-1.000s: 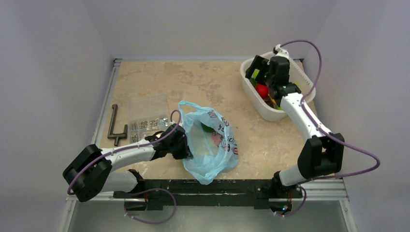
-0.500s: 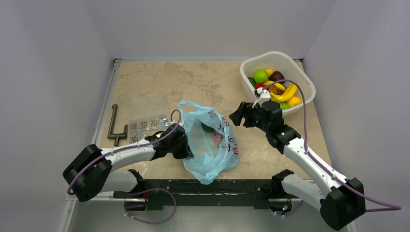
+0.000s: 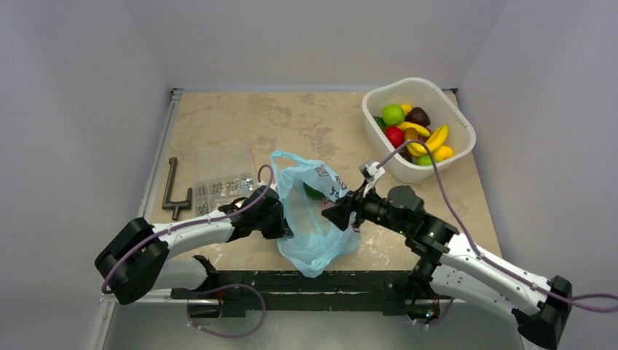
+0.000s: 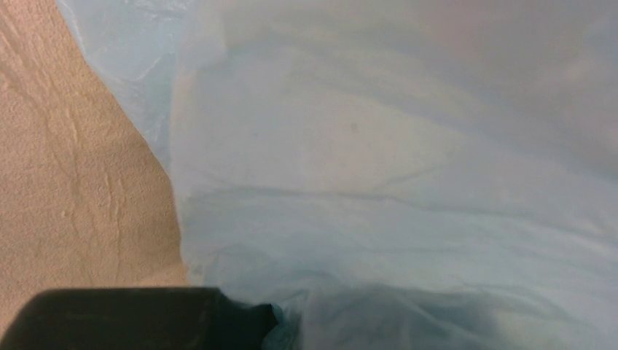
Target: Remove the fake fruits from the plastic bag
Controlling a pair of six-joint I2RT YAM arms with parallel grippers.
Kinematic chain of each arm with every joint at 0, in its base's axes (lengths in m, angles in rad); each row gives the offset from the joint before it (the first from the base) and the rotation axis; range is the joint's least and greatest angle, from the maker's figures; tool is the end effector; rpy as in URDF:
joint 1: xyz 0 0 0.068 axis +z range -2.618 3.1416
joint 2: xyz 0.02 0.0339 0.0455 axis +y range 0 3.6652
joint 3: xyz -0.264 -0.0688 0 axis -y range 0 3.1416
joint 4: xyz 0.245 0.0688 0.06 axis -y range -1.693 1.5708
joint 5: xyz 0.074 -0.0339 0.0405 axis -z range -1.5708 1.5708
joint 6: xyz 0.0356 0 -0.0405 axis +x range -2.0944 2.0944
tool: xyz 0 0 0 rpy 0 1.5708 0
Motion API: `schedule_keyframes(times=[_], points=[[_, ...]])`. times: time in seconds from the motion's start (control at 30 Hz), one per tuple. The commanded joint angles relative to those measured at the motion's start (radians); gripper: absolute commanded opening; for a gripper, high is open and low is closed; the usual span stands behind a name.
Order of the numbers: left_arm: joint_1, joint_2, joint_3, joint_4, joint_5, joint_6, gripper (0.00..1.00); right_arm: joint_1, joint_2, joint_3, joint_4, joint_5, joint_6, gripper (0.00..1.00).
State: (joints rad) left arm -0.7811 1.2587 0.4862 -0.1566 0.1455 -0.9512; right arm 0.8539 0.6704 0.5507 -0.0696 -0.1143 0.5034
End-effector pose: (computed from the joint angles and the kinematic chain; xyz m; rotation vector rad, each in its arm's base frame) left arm 0.1538 -0.1597 0.1492 -0.1653 2.7131 -0.8163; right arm 0.1093 0.1315 0.2873 -0.4171 1.8433 1.0636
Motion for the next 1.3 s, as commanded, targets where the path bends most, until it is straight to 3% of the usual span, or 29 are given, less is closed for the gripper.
schedule_keyframes(times=[0.0,0.1,0.27,0.43,0.63,0.93,1.27], points=[[0.003,-0.013,-0.002,0.034,0.007,-0.017,0.00,0.113,0.189,0.088,0.061,0.082,-0.058,0.65],[0.003,-0.024,-0.004,0.027,0.001,-0.020,0.00,0.183,0.316,0.108,0.172,0.122,-0.059,0.63],[0.003,-0.035,-0.003,0.016,-0.001,-0.020,0.00,0.243,0.552,0.201,0.181,0.317,-0.081,0.54],[0.003,-0.049,-0.008,0.008,-0.002,-0.021,0.00,0.257,0.707,0.218,0.227,0.623,-0.131,0.53],[0.002,-0.065,-0.017,0.004,-0.005,-0.024,0.00,0.257,0.845,0.250,0.329,0.815,-0.224,0.57],[0.002,-0.073,-0.022,0.002,-0.006,-0.027,0.00,0.255,0.997,0.299,0.447,0.927,-0.269,0.67],[0.002,-0.092,-0.025,-0.017,-0.010,-0.021,0.00,0.213,1.162,0.363,0.495,1.005,-0.284,0.68]])
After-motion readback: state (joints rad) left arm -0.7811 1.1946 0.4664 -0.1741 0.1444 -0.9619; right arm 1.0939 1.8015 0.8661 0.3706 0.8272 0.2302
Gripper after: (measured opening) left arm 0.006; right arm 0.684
